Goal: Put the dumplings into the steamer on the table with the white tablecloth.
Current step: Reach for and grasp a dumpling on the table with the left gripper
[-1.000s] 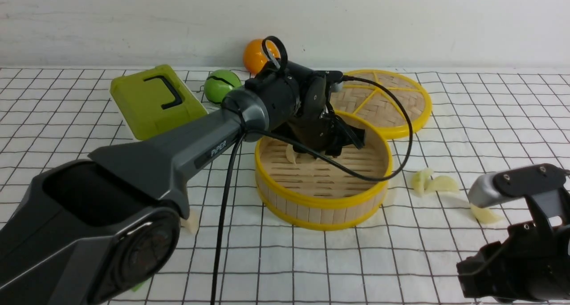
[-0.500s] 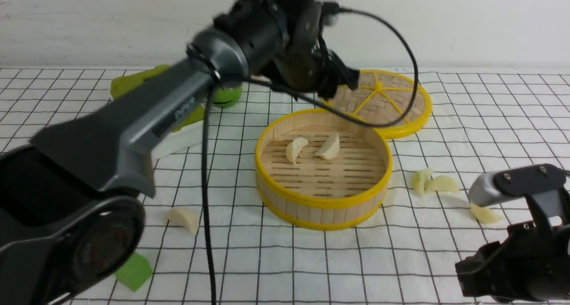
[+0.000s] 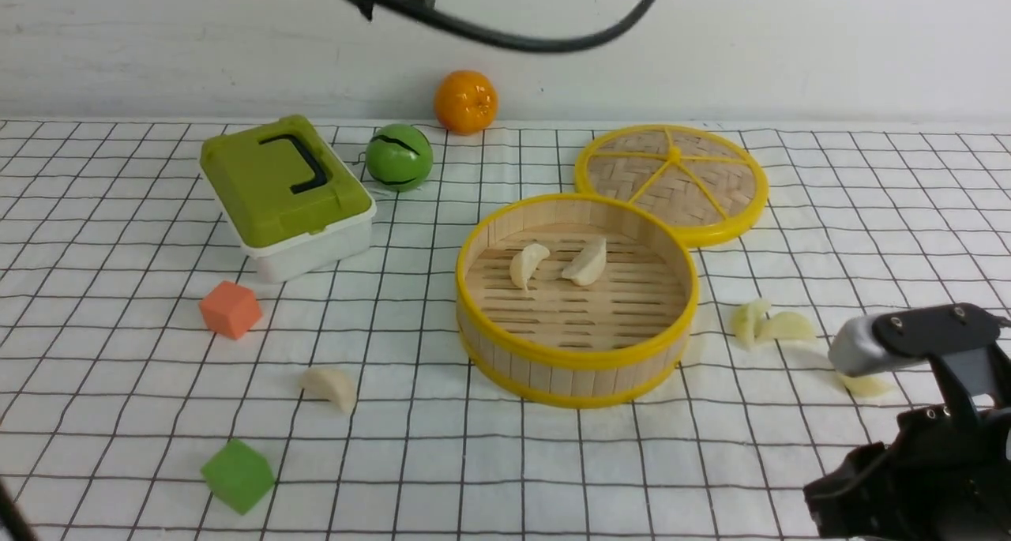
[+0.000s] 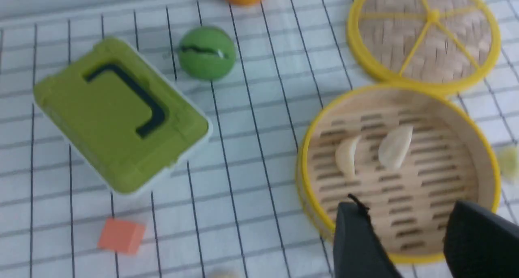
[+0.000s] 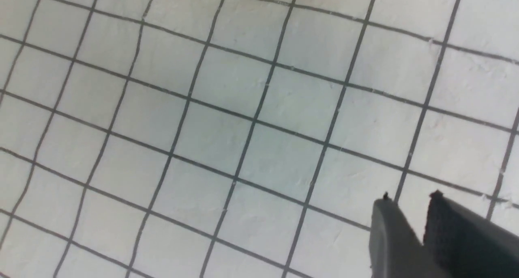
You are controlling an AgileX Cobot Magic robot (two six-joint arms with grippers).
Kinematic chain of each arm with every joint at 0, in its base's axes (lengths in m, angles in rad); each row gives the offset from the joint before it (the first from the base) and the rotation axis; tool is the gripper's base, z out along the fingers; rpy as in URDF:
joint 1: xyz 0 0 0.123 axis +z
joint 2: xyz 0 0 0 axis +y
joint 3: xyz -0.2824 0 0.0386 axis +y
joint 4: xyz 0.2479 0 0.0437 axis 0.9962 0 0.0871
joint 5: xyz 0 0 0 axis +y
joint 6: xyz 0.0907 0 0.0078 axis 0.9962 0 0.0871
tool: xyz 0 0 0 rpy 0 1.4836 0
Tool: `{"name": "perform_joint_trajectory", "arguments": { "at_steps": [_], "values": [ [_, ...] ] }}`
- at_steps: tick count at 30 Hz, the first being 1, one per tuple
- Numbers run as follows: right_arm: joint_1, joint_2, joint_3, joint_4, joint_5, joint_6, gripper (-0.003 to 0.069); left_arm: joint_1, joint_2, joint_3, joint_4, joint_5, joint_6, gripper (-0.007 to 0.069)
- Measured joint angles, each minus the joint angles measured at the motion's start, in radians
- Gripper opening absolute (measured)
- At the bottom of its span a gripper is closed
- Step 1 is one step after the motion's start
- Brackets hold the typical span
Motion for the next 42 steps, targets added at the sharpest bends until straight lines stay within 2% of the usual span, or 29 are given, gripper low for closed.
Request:
{"name": "perform_joint_trajectory", "arguments": {
  "at_steps": [4,5,6,8,9,13,17,21,24,28,33,35,40,42],
  "values": [
    [0.000,0.000,0.000,0.021,0.021,0.000,0.0139,0.000,-0.061,0.299,0.044,-0.048,-0.082,0.0293],
    [0.000,0.000,0.000,0.022,0.027,0.000,0.0141,0.000,-0.078,0.437,0.094,-0.120,-0.149,0.0291],
    [0.000,0.000,0.000,0.022,0.028,0.000,0.0141,0.000,-0.078,0.454,0.094,-0.130,-0.158,0.0291],
    [0.000,0.000,0.000,0.026,0.030,0.000,0.0144,0.001,-0.085,0.650,0.163,-0.274,-0.300,0.0291],
    [0.000,0.000,0.000,0.028,0.030,0.000,0.0144,0.002,-0.084,0.663,0.172,-0.286,-0.312,0.0291],
    [0.000,0.000,0.000,0.048,0.023,0.000,0.0146,0.026,-0.034,0.829,0.195,-0.458,-0.575,0.0291],
    [0.000,0.000,0.000,0.055,0.022,0.000,0.0148,0.066,0.005,0.844,0.196,-0.477,-0.648,0.0290],
    [0.000,0.000,0.000,0.057,0.020,0.000,0.0154,0.139,0.028,0.844,0.147,-0.502,-0.682,0.0291],
    [0.000,0.000,0.000,0.068,0.020,0.000,0.0157,0.195,0.068,0.844,0.054,-0.530,-0.668,0.0293],
    [0.000,0.000,0.000,0.087,0.019,-0.005,0.0160,0.211,0.116,0.838,-0.029,-0.563,-0.622,0.0323],
    [0.000,0.000,0.000,0.129,0.019,-0.053,0.0167,0.211,0.166,0.835,-0.019,-0.616,-0.618,0.0340],
    [0.000,0.000,0.000,0.155,0.019,-0.084,0.0167,0.211,0.177,0.834,-0.004,-0.628,-0.618,0.0318],
    [0.000,0.000,0.000,0.202,0.021,-0.165,0.0172,0.211,0.180,0.815,0.022,-0.627,-0.606,0.0190],
    [0.000,0.000,0.000,0.213,0.022,-0.186,0.0175,0.211,0.184,0.800,0.030,-0.618,-0.580,0.0190]
  ]
}}
